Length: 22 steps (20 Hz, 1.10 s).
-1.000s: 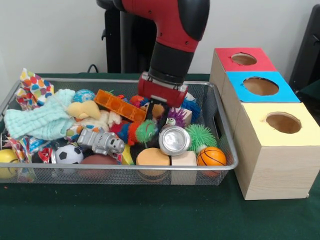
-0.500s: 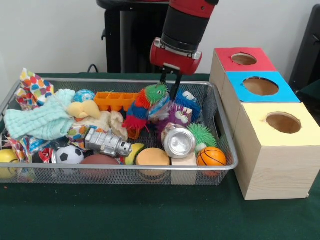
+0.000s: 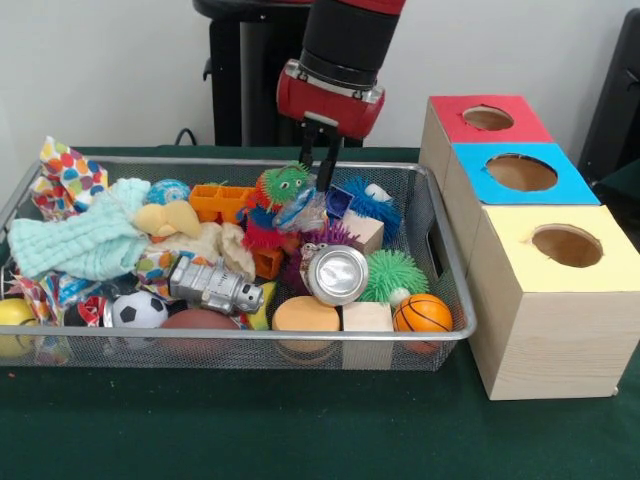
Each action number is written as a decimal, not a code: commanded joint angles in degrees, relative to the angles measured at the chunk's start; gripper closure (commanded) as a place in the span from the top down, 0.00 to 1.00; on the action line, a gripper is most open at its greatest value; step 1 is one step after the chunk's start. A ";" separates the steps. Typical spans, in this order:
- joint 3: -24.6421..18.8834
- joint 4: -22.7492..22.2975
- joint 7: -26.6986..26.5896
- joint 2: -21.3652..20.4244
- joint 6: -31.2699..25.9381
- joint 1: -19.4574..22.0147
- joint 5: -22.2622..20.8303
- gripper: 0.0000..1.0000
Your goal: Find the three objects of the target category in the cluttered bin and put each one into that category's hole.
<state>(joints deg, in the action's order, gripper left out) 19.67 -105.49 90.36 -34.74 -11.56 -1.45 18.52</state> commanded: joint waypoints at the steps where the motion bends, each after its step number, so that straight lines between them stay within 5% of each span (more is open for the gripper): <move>1: -18.12 -9.25 18.41 -1.76 22.74 11.52 -6.63 0.00; 5: -34.44 -14.49 20.51 -0.51 29.41 26.82 -16.38 0.00; 9: -42.46 -16.21 20.60 2.72 29.42 34.96 -22.03 0.00; 22: -48.14 -14.50 16.10 13.17 25.15 39.89 -24.50 0.00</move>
<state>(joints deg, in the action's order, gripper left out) -19.52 -119.36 93.79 -28.87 19.63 37.63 -3.87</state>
